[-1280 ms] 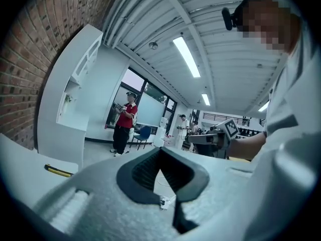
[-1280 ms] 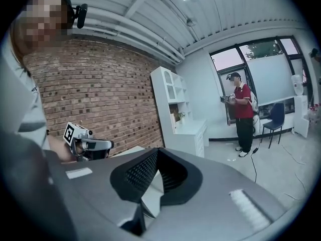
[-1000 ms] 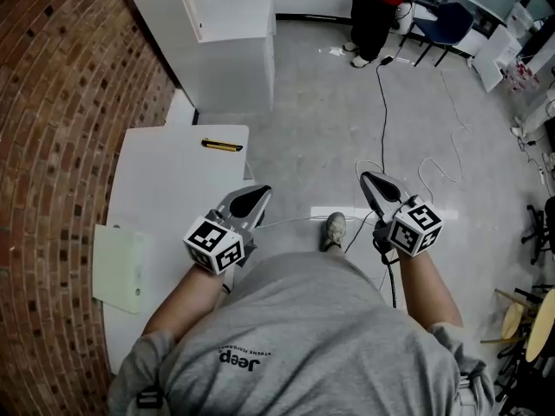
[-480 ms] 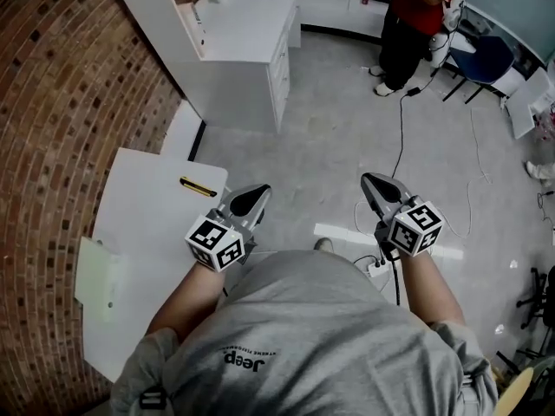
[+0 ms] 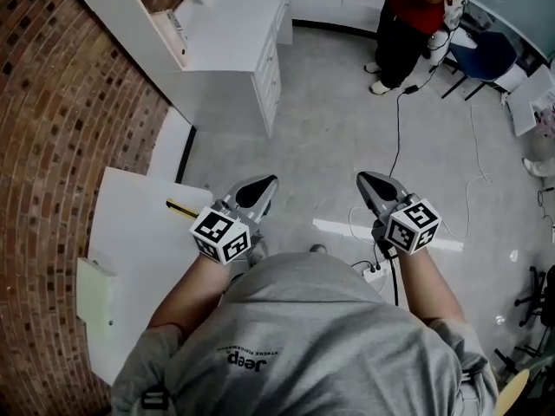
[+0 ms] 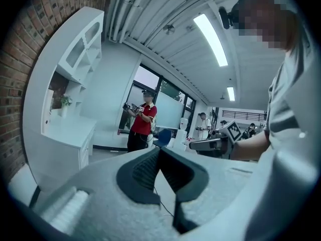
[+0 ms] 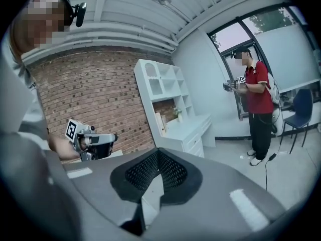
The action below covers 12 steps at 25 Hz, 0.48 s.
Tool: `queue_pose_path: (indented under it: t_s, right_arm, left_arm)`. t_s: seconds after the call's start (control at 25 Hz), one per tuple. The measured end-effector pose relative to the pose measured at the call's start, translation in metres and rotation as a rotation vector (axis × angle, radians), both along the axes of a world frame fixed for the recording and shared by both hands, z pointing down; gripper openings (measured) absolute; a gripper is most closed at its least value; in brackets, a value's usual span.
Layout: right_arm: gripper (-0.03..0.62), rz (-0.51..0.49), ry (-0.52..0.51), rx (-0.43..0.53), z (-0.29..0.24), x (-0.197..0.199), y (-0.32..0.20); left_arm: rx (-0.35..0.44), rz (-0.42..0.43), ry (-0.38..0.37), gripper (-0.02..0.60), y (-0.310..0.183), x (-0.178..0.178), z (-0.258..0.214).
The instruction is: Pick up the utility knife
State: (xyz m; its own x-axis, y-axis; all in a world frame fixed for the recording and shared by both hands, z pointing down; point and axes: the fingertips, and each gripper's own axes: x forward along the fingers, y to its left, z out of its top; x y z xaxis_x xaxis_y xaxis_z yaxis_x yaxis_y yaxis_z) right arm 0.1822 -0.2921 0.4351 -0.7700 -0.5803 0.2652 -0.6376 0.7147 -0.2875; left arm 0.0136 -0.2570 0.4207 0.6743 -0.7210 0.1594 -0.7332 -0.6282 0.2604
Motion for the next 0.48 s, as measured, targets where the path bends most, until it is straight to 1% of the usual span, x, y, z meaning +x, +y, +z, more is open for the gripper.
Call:
queue_pose_path:
  t_s: [0.28,0.48]
  right_arm:
    - [0.009,0.135,-0.019,0.006,-0.006,-0.01,-0.005]
    - [0.009,0.182,-0.002,0.01,-0.012,-0.006,-0.008]
  left_arm:
    - [-0.02,0.146,0.0,0.0,-0.011,-0.01,0.006]
    - [-0.014,0.176,0.006,0.0,-0.02,-0.013,0.0]
